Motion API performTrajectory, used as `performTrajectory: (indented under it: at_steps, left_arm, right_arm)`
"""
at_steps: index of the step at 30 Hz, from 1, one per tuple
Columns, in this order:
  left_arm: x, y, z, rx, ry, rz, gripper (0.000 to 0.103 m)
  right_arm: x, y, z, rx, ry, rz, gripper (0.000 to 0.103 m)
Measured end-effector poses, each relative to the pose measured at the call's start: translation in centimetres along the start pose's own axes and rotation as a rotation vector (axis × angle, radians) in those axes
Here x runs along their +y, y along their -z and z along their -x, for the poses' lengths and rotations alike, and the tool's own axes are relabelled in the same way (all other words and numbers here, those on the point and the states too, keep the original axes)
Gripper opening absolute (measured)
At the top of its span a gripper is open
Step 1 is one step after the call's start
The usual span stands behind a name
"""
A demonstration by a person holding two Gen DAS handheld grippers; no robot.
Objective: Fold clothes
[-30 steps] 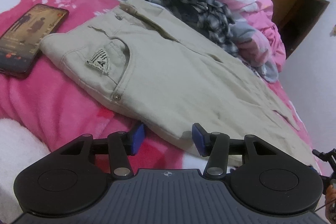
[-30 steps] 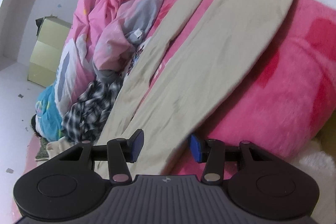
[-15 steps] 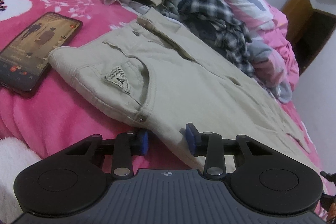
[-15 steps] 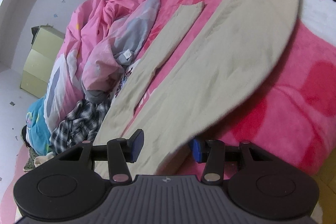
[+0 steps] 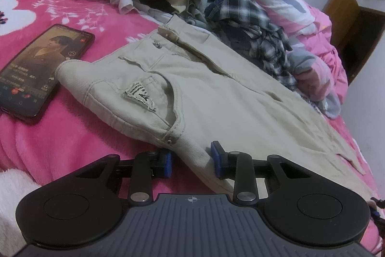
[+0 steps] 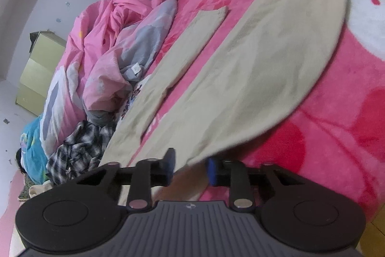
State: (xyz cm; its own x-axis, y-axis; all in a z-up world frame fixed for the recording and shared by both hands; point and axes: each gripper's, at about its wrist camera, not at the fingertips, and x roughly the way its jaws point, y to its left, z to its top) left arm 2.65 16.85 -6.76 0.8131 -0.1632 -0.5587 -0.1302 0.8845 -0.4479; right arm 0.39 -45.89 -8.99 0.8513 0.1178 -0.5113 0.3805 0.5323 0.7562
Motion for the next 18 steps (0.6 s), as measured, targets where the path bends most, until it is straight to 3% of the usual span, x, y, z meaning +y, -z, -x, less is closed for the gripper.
performTrajectory:
  at_steps: [18]
  left_arm:
    - [0.3,0.0,0.1,0.016,0.013,0.025,0.032]
  right_arm:
    - [-2.4,-1.0,1.2,-0.043,0.001,-0.228,0.027]
